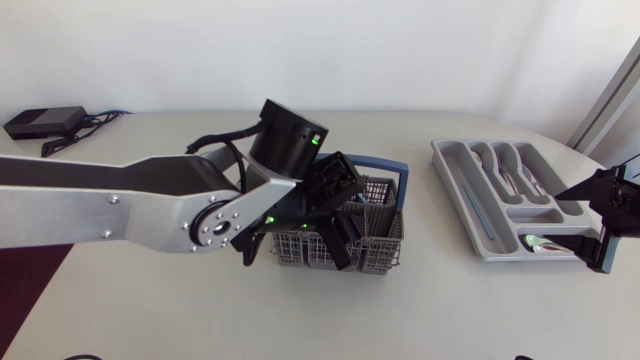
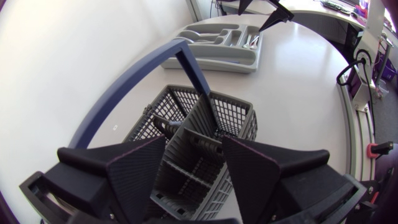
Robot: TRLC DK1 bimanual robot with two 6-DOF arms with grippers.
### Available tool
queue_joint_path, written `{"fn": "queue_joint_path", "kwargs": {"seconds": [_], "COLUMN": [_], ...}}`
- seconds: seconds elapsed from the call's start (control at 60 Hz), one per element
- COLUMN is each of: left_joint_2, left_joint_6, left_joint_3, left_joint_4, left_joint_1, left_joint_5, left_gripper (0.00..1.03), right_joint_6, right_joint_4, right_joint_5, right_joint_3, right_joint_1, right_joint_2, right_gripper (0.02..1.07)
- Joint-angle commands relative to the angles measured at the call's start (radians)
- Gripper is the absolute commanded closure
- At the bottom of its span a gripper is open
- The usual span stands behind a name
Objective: Sort the cutlery from the basket into the organizer compartments.
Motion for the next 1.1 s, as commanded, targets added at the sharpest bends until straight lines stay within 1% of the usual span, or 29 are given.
{"fn": "queue_joint_path", "kwargs": {"seconds": [0.0, 0.05, 0.117, 0.15, 0.35, 0.383, 0.517, 0.583, 0.683, 0.833, 0.917, 1.033, 1.083], "left_joint_2": [0.04, 0.045, 0.058, 0.068, 0.115, 0.123, 0.141, 0.147, 0.152, 0.172, 0.181, 0.186, 0.187], "left_joint_6": [0.012, 0.011, 0.008, 0.005, -0.008, -0.009, -0.027, -0.037, -0.052, -0.058, -0.063, -0.067, -0.067], "left_joint_3": [-0.015, -0.013, -0.004, 0.004, 0.024, 0.027, 0.047, 0.054, 0.062, 0.088, 0.099, 0.099, 0.094], "left_joint_4": [0.03, 0.051, 0.062, 0.065, 0.102, 0.111, 0.134, 0.146, 0.169, 0.169, 0.169, 0.175, 0.175], "left_joint_1": [-0.012, -0.014, -0.014, -0.012, -0.002, 0.0, 0.018, 0.026, 0.034, 0.034, 0.035, 0.037, 0.035], "left_joint_5": [-0.023, -0.03, -0.032, -0.034, -0.057, -0.058, -0.067, -0.067, -0.069, -0.067, -0.069, -0.069, -0.067], "left_gripper": [0.45, 0.48, 0.49, 0.52, 0.54, 0.56, 0.59, 0.61, 0.61, 0.61, 0.65, 0.72, 0.74], "right_joint_6": [0.077, 0.109, 0.143, 0.155, 0.197, 0.208, 0.255, 0.287, 0.347, 0.427, 0.453, 0.467, 0.468], "right_joint_4": [0.023, 0.043, 0.051, 0.051, 0.051, 0.051, 0.049, 0.049, 0.051, 0.057, 0.081, 0.083, 0.083], "right_joint_5": [-0.017, -0.017, -0.021, -0.024, -0.044, -0.046, -0.05, -0.05, -0.05, -0.044, -0.041, -0.04, -0.04], "right_joint_3": [-0.079, -0.111, -0.147, -0.165, -0.277, -0.292, -0.349, -0.371, -0.397, -0.424, -0.444, -0.461, -0.469], "right_joint_1": [0.027, 0.042, 0.06, 0.07, 0.117, 0.128, 0.171, 0.198, 0.24, 0.307, 0.327, 0.34, 0.344], "right_joint_2": [-0.041, -0.059, -0.085, -0.101, -0.224, -0.248, -0.334, -0.369, -0.42, -0.467, -0.487, -0.512, -0.521], "right_gripper": [0.09, 0.1, 0.1, 0.1, 0.1, 0.1, 0.1, 0.1, 0.1, 0.1, 0.1, 0.1, 0.1]}}
